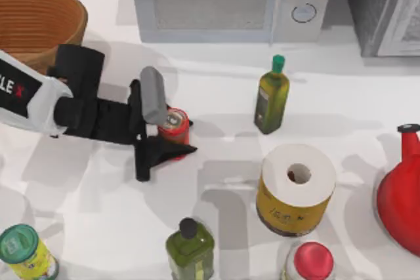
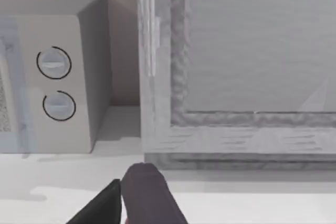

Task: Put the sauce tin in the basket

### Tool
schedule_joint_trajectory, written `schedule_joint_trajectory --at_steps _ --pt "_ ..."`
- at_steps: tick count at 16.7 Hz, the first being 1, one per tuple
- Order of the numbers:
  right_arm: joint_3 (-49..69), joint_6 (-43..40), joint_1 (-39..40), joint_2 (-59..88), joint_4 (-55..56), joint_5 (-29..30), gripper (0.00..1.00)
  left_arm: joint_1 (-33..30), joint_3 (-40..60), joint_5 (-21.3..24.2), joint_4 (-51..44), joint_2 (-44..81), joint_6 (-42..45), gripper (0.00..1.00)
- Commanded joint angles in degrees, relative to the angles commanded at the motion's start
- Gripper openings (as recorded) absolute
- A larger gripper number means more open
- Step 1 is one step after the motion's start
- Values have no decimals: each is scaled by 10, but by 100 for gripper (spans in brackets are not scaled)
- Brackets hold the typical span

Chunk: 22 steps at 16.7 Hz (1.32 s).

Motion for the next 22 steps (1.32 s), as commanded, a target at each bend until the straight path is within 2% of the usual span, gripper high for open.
schedule_joint_trajectory --at_steps 3,6,9,14,16,19,22 --pt "0 0 0 0 0 0 100 7 13 -26 0 -33 -24 0" --pt "0 0 0 0 0 0 100 29 40 -92 -8 -101 -95 0" --pt "0 0 0 0 0 0 100 63 75 -191 -35 -184 -201 0" --pt "0 0 0 0 0 0 100 143 124 -388 -120 -291 -383 0" --pt "0 0 0 0 0 0 100 171 136 -450 -157 -316 -438 0" --pt "0 0 0 0 0 0 100 196 146 -498 -195 -337 -485 0" --pt "0 0 0 0 0 0 100 199 147 -502 -199 -339 -489 0"
